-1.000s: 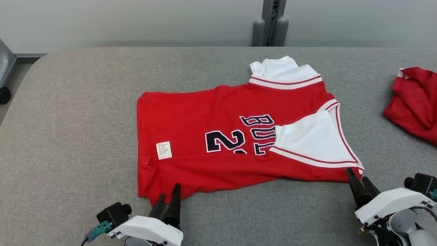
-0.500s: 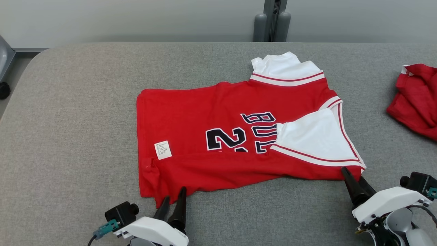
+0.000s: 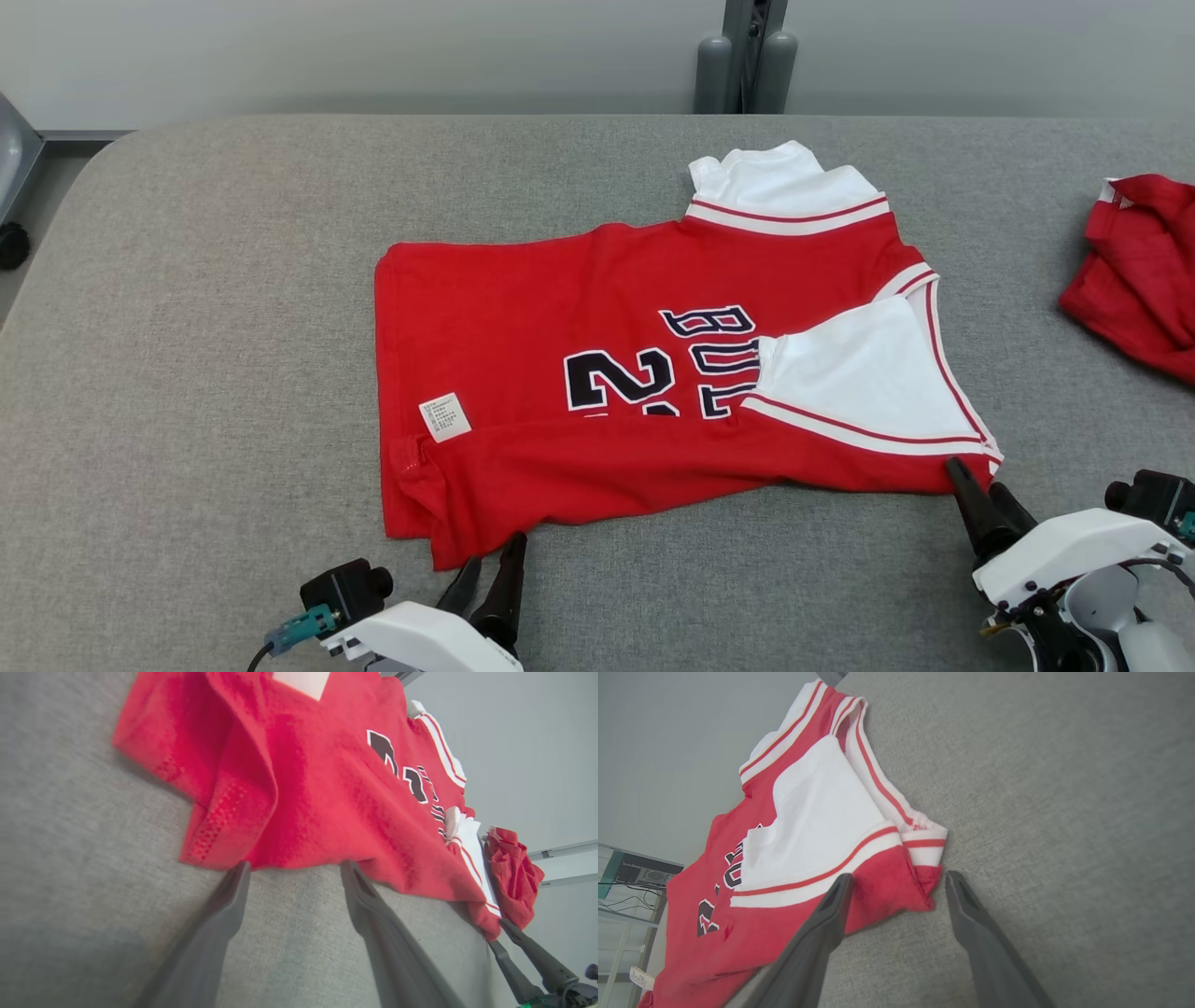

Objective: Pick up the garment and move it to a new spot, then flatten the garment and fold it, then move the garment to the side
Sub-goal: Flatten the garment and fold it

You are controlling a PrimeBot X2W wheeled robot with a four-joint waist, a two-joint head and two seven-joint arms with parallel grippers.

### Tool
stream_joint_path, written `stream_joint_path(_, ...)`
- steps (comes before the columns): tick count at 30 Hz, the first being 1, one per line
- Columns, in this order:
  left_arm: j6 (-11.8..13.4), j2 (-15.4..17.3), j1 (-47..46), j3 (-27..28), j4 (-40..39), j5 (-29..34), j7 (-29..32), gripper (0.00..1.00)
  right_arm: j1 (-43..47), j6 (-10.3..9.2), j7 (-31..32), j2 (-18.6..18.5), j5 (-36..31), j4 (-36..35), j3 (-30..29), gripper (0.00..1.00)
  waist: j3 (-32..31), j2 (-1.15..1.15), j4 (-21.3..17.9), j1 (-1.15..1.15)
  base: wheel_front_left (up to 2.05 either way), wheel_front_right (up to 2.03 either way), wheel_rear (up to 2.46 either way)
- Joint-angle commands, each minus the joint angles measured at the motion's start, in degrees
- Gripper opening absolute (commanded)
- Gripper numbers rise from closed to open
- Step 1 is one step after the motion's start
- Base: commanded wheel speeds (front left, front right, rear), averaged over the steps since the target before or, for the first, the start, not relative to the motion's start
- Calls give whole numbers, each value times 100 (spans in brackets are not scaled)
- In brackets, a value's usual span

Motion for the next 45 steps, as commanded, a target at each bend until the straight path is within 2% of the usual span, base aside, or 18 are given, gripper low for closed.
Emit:
stream_joint_path(1, 125, 114, 49, 6, 97, 53, 1, 100, -35, 4, 23, -29, 53, 34, 8, 100, 5, 0, 1, 0, 0, 0, 0)
stream_joint_path(8, 350, 229, -112, 113, 271, 231, -222, 100, -124, 3, -18, -26, 209, 195, 94, 100, 38, 0, 20, 0, 0, 0, 0)
stream_joint_path(14, 491, 384, -515, 22, 637, 722, -636, 100, -291, 3, -89, -17, 405, 379, 252, 100, 101, 0, 27, 0, 0, 0, 0)
stream_joint_path(20, 575, 498, -772, -166, 937, 1136, -790, 100, -413, 3, -125, -13, 525, 511, 389, 100, 155, 0, 43, 0, 0, 0, 0)
stream_joint_path(28, 645, 476, -994, -290, 1342, 1484, -946, 100, -517, 1, -230, -4, 601, 725, 488, 100, 210, 0, 87, 0, 0, 0, 0)
stream_joint_path(35, 905, 565, -1215, -333, 1725, 1906, -1031, 100, -617, 0, -285, -3, 619, 856, 551, 100, 230, 0, 68, 0, 0, 0, 0)
stream_joint_path(39, 865, 511, -1247, -289, 1887, 1956, -1032, 100, -644, 0, -310, -3, 631, 871, 588, 100, 250, 0, 48, 0, 0, 0, 0)
stream_joint_path(42, 560, 379, -1265, -310, 1966, 1802, -997, 100, -650, 0, -323, 1, 630, 874, 608, 100, 261, 0, 32, 0, 0, 0, 0)
stream_joint_path(43, 451, 333, -1256, -322, 1987, 1743, -954, 84, -654, 0, -322, 2, 624, 880, 608, 100, 261, 0, 29, 0, 0, 0, 0)
stream_joint_path(44, 365, 300, -1253, -347, 2015, 1708, -911, 40, -661, 1, -314, 2, 620, 883, 606, 100, 261, 0, 25, 0, 0, 0, 0)
stream_joint_path(45, 286, 277, -1252, -387, 2045, 1698, -886, 0, -663, 1, -316, 3, 615, 887, 599, 100, 260, 0, 22, 0, 0, 0, 0)
